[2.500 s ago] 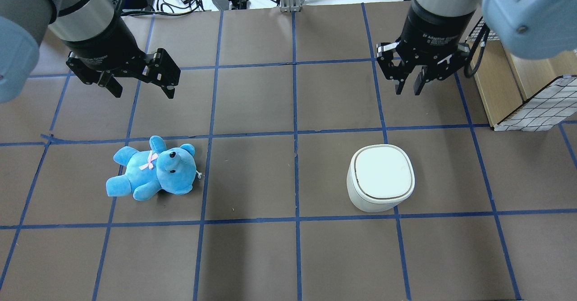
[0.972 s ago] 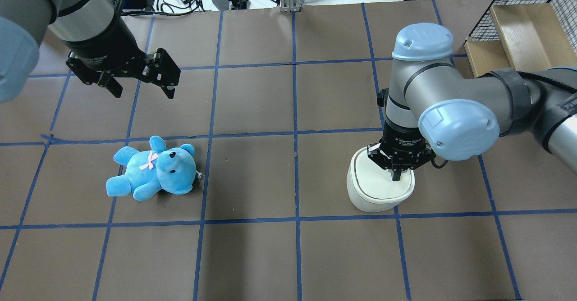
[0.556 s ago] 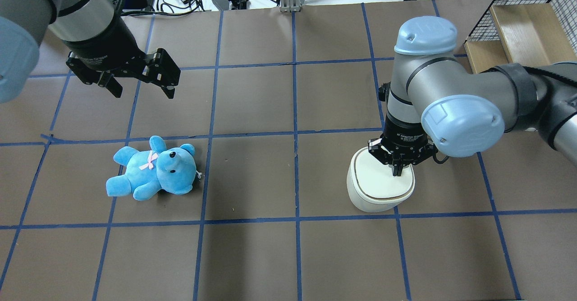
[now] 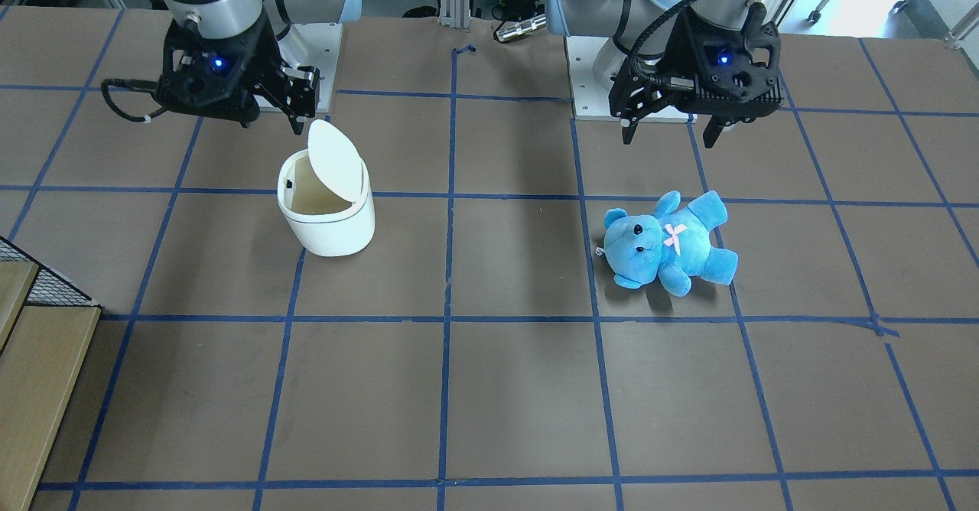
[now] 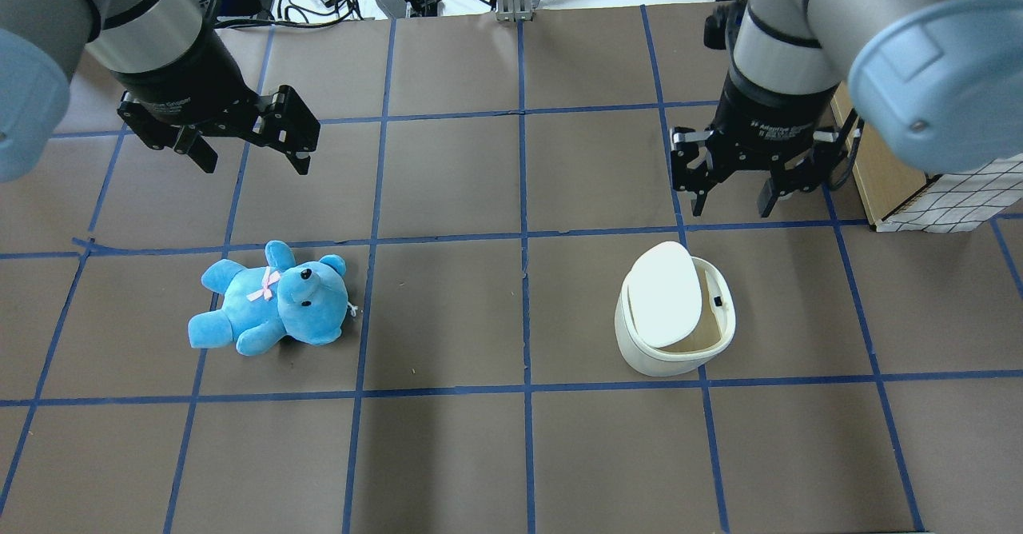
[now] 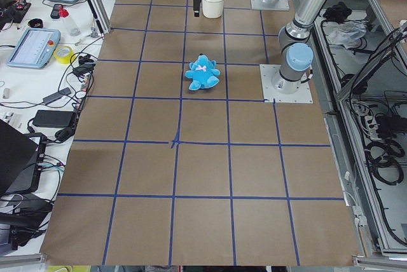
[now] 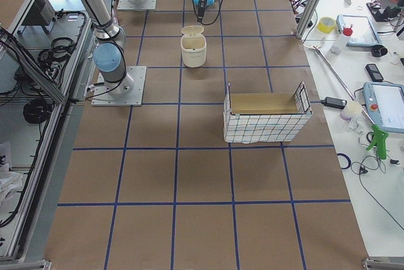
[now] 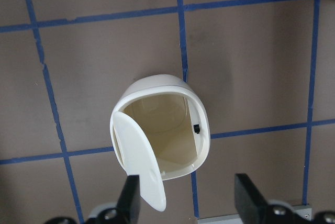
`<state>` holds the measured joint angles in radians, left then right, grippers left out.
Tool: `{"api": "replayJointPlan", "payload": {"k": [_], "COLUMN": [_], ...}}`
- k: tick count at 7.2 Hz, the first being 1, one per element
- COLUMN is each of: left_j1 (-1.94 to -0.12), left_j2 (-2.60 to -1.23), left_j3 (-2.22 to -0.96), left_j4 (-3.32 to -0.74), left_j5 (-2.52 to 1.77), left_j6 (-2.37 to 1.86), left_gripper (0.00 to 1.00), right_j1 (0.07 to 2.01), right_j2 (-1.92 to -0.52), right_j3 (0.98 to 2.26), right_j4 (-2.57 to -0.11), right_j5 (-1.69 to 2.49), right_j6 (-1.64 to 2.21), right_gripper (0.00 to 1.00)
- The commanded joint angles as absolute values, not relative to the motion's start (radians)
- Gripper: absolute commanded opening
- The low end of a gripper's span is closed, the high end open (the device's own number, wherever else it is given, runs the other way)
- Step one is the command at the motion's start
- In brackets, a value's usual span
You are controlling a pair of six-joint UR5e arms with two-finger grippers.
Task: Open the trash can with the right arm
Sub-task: 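Raise the right gripper away from the tilted-open lid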
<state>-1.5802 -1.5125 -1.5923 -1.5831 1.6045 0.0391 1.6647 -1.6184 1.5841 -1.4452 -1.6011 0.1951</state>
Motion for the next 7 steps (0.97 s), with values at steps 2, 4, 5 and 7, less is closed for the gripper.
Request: {"api": "replayJointPlan", "payload": {"k": [2, 4, 5, 7], "left_j1": [-1.58, -1.58, -1.58, -1.58], "left_j2": [-1.513, -1.513, -1.513, -1.513], "left_j3": [-1.592, -1.592, -1.592, -1.592], "left_j4": [-1.583, -1.583, -1.583, -1.583], "left_j5": [1.605, 1.605, 1.605, 1.605], "left_j6": [0.04, 0.04, 0.04, 0.038], "left_gripper": [1.0, 1.0, 1.0, 1.0], "right_j1": [1.666, 1.666, 1.666, 1.666], "right_j2": [-1.623, -1.618, -1.615, -1.615], "right_j3": [1.514, 1.516, 1.516, 1.516], "right_j4": [-1.451, -1.497, -1.521, -1.522], "right_j5": [-1.6, -1.6, -1.598, -1.6], "right_j6": [0.189, 0.19, 0.19, 0.19], "right_gripper": [1.0, 1.0, 1.0, 1.0]}}
